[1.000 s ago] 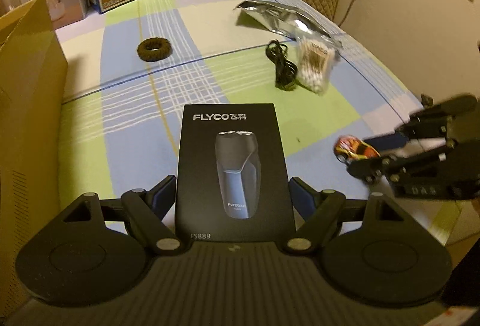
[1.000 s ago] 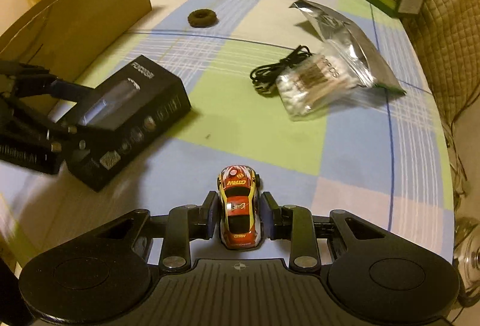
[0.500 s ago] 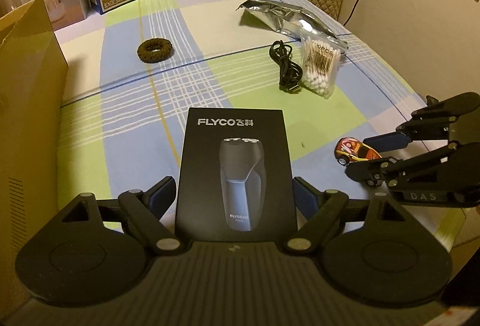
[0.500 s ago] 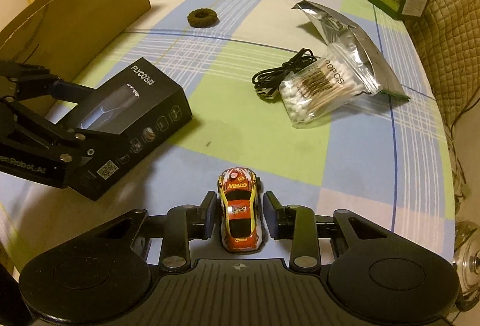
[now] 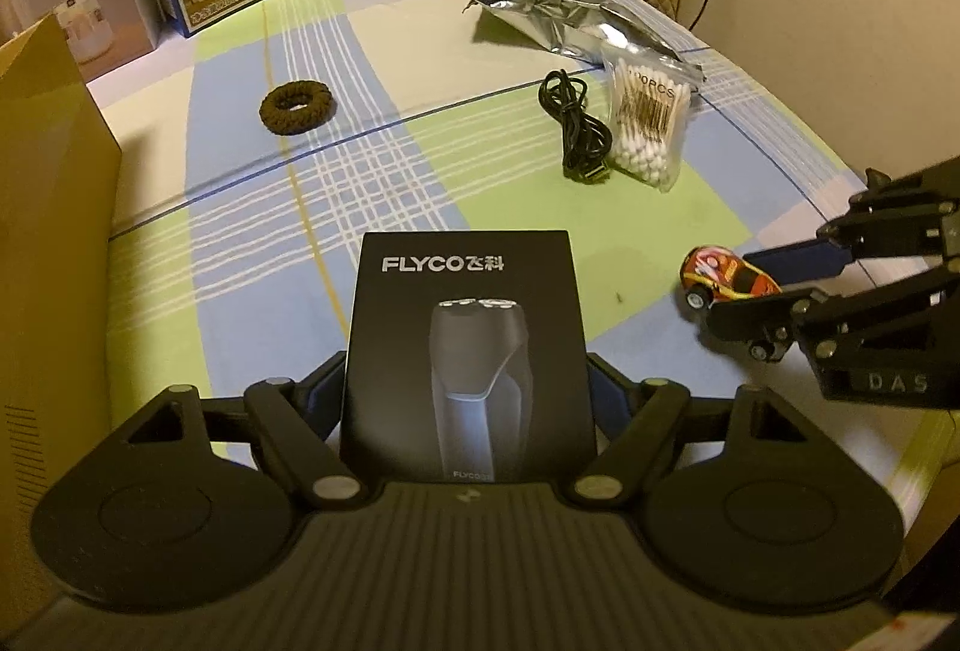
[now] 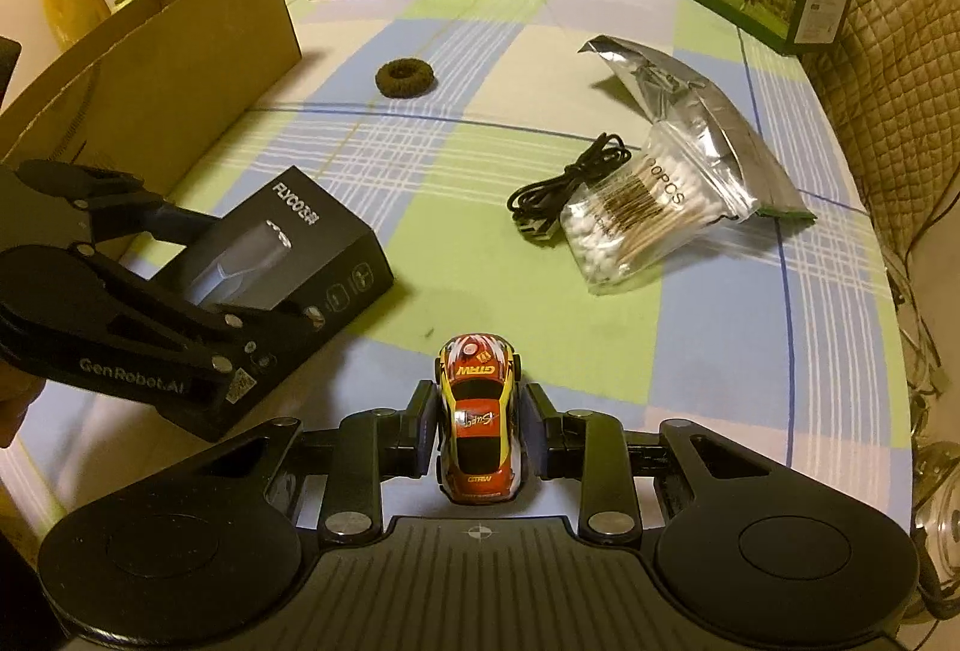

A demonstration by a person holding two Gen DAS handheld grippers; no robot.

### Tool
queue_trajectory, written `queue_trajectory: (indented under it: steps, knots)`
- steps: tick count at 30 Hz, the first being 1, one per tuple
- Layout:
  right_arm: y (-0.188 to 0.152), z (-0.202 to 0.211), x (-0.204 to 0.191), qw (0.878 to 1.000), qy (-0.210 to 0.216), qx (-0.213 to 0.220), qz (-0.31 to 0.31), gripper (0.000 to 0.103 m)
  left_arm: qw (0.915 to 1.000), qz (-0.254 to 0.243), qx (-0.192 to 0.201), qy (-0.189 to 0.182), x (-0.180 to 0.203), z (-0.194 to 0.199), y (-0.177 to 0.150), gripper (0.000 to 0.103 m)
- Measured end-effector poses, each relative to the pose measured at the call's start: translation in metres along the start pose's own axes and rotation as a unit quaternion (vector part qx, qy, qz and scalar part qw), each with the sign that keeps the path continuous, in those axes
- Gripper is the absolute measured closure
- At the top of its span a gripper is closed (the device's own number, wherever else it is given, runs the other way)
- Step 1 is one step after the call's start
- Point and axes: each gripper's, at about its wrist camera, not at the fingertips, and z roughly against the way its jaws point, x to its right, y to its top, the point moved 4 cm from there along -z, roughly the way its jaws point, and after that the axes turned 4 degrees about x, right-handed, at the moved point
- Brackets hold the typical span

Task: Organize objects
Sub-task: 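Carry the shaver box and toy car with both tools over the cardboard box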

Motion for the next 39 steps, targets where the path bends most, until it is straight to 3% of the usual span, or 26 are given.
queue_trajectory:
  steps: [6,21,32,39]
  knots:
    - [0.008,0.007,0.002,1.000,0.008,0.017,-0.014,0.076,0.9982,-0.004,0.056,-0.021,0.006,0.044,0.016,0.027]
    - [0.040,0.030,-0.015,0.998,0.024,0.063,-0.014,0.076,0.9982,0.003,0.060,0.007,-0.007,0.053,0.022,0.027]
    - [0.061,0.052,-0.042,0.995,0.031,0.098,0.001,0.076,0.9952,0.016,0.091,0.035,-0.023,0.086,0.030,0.027]
    - [0.080,0.063,-0.054,0.991,0.042,0.126,-0.026,0.076,0.9911,0.043,0.115,0.051,-0.030,0.116,0.041,0.027]
